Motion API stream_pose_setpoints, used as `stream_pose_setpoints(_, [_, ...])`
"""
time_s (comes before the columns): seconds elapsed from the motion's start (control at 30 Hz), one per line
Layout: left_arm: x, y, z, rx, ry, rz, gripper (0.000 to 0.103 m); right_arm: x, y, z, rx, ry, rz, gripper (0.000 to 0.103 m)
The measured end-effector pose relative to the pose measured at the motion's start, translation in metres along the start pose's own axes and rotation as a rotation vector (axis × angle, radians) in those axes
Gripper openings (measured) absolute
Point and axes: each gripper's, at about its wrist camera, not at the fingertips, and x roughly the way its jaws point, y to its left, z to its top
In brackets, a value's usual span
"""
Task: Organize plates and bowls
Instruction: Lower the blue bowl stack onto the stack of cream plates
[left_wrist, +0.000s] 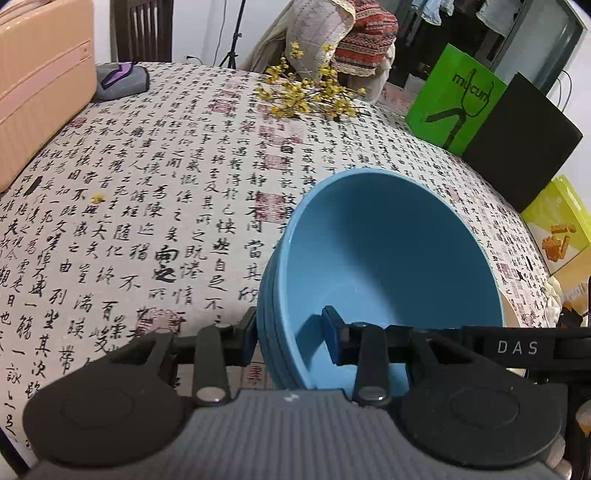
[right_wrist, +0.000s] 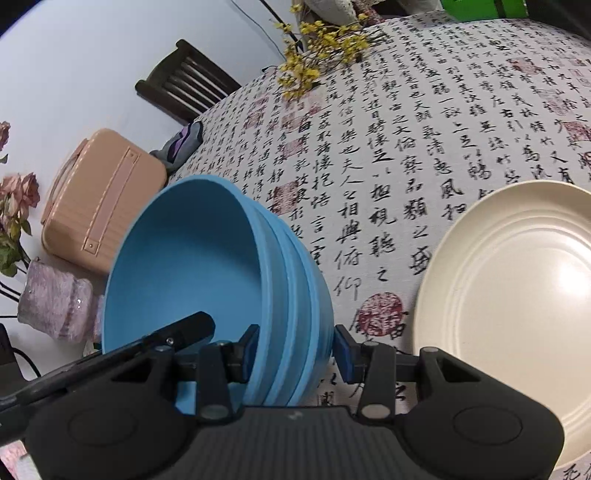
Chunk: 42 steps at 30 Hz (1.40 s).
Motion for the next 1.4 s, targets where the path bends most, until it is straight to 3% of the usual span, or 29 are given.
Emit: stream_pose_setpoints(1.4, [0.027,-0.109,-0.007,0.146,0.038,-0.112,0.036,-0.074,-0.096,-0.008,0.129,-0.127,-0.050,0.042])
